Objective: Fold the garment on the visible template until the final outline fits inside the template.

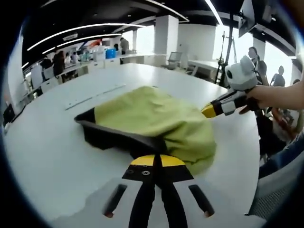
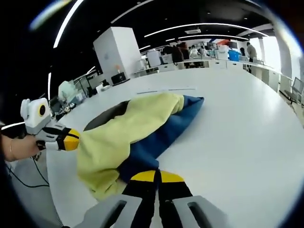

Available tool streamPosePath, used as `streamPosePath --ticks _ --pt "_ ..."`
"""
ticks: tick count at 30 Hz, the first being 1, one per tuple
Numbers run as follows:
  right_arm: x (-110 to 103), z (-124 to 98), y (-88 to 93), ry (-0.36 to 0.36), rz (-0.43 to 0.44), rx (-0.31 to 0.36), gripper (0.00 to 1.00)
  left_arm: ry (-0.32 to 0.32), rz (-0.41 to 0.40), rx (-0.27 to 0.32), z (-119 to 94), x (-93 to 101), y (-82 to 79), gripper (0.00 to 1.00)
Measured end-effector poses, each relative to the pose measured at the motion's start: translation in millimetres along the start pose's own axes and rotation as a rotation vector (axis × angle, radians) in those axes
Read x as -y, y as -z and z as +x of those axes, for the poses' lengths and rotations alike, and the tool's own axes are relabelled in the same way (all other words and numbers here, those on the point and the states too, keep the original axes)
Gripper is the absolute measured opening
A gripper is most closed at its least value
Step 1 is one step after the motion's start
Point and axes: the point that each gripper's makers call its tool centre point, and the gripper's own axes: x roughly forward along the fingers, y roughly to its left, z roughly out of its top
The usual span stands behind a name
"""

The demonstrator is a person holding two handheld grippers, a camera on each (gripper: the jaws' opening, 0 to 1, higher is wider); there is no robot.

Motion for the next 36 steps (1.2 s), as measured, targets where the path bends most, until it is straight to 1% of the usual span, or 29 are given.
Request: streamPosePath --ticks 4,8,13,17,21,25,27,32,35,36 --pt "0 -4 -1.2 0.002 -0.027 0.005 0.0 -0.009 -0.007 0.006 -4 -1.1 -3.3 0.0" --pt "1 -9 -0.3 0.001 -0.035 -0.015 0.0 -0.032 -0.058 0.025 -11 -3.1 -8.6 0.0" --pt "9 -21 -9.6 0.034 -0.061 0.004 0.0 -0.062 -0.079 0.046 -22 -7.8 -17.8 0.0" --pt "15 -28 -15.5 0.041 -0.061 0.011 0.0 -0.079 -0.086 0.06 -32 -14.9 -24.9 0.0" --pt "18 -35 -18.6 0.043 -0.062 0.009 0.0 -0.089 -0.083 0.06 -39 -19.2 -26.9 0.0" --pt "27 -41 -20.3 0.071 -0.086 0.0 0.0 -0.12 -0.1 0.046 -49 -30.8 -21.2 0.0" --pt "32 -45 -21.1 0.085 -0.09 -0.001 0.0 -0.148 -0.116 0.038 -55 -39.1 -16.7 0.0" --pt "42 -50 -21.7 0.119 -0.087 0.002 0.0 -0.197 -0.14 0.014 -68 -58.8 -6.5 0.0" --pt "50 -55 -22.3 0.144 -0.085 0.004 0.0 -0.214 -0.162 -0.003 -73 -68.3 0.0 0.0" --pt "52 -56 -22.5 0.15 -0.086 0.004 0.0 -0.218 -0.174 -0.001 -74 -70.7 1.1 0.0"
